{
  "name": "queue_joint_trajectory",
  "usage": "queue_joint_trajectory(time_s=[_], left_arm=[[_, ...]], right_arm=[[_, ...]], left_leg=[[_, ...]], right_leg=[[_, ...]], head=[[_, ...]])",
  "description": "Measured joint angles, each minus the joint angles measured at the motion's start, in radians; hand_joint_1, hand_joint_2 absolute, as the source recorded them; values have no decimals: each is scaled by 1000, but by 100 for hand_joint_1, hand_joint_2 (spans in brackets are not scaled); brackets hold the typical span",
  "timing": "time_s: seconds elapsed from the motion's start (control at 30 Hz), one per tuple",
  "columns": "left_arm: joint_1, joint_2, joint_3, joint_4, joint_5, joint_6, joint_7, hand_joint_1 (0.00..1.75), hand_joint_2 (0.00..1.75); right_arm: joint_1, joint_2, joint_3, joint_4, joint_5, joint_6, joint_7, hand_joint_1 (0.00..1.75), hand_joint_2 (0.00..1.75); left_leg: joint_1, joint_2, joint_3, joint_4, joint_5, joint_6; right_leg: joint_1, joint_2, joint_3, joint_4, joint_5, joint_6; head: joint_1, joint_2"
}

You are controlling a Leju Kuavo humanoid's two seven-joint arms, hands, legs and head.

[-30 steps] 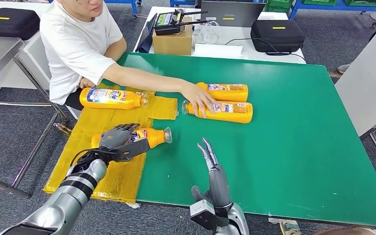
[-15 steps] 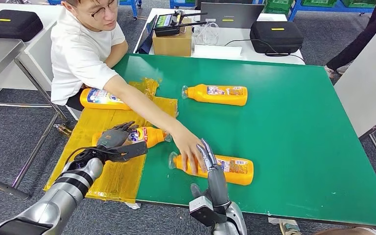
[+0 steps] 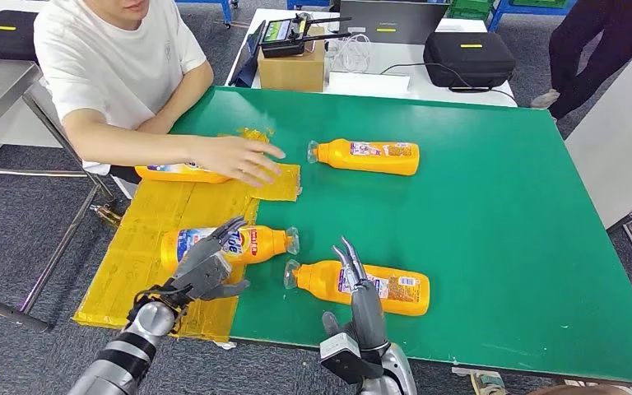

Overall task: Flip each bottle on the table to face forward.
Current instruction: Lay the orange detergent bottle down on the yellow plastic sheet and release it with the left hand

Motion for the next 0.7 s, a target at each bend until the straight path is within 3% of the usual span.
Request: queue_joint_trajectory(time_s=[0.07, 0.33, 0.47, 0.7], left_arm=[[43, -37, 12, -83, 63, 44, -14, 0, 175], [112, -152, 51, -339, 230, 245, -93, 0, 175], [133, -177, 51, -432, 232, 313, -133, 0, 175], [189, -193, 51, -578, 226, 406, -198, 0, 175]], right_arm=[[7, -1, 0, -6, 50, -33, 18, 0, 175], [27, -17, 9, -68, 174, -103, 95, 0, 175], [30, -31, 13, -79, 246, -137, 144, 0, 175], [31, -75, 11, -105, 521, -187, 317, 0, 175]], left_leg=[[0, 0, -3, 0, 0, 0], [1, 0, -8, 0, 0, 0], [0, 0, -9, 0, 0, 0], [0, 0, -9, 0, 0, 0]], right_leg=[[0, 0, -3, 0, 0, 0], [1, 0, -9, 0, 0, 0], [0, 0, -9, 0, 0, 0], [0, 0, -9, 0, 0, 0]], head=[[0, 0], [0, 0], [0, 0], [0, 0]])
